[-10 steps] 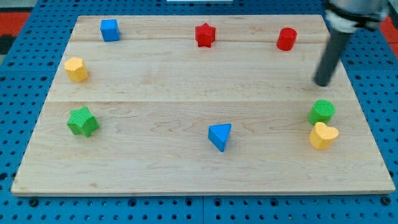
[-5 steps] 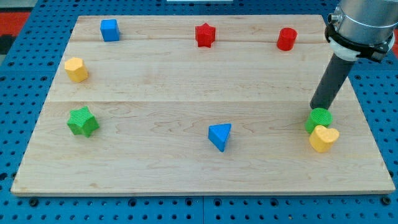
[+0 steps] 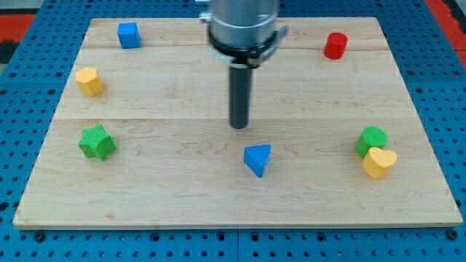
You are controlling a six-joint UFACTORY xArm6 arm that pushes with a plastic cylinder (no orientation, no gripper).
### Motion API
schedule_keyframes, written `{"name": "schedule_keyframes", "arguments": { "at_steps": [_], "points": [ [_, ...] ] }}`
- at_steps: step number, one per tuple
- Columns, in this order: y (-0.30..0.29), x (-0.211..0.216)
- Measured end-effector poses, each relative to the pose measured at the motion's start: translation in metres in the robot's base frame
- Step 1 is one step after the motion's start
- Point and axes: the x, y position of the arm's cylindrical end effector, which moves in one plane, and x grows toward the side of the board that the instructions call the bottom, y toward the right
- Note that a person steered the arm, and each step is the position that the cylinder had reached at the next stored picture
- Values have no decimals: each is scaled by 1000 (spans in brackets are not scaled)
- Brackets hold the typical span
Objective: Move the blue triangle to the left side of the green circle
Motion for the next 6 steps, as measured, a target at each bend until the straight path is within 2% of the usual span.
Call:
{"name": "schedule_keyframes", "arguments": {
  "at_steps": [1,2,3,6],
  "points": [
    [-20,55],
    [-6,91],
    [33,78],
    [38,52]
  ]
}}
